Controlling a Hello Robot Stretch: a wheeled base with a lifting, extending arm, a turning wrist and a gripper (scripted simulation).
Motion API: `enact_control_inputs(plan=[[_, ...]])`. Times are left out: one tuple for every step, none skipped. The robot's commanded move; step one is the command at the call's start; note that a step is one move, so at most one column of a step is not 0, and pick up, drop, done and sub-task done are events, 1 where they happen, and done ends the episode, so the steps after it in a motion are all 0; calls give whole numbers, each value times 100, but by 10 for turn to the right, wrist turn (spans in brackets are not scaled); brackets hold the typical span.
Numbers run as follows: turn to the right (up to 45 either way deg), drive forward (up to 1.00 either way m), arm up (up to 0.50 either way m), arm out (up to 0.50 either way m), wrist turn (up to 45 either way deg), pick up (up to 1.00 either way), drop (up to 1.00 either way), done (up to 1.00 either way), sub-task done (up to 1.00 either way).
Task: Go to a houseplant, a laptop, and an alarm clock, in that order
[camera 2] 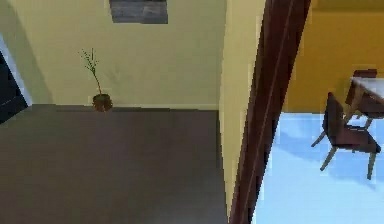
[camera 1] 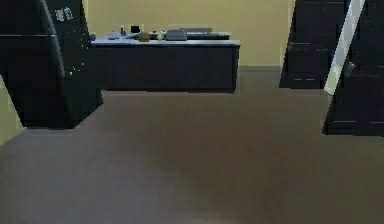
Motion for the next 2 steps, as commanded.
enact_control_inputs(plan=[[210, 0, 0, 0, 0, 0, 0, 0, 0], [0, 100, 0, 0, 0, 0, 0, 0, 0]])
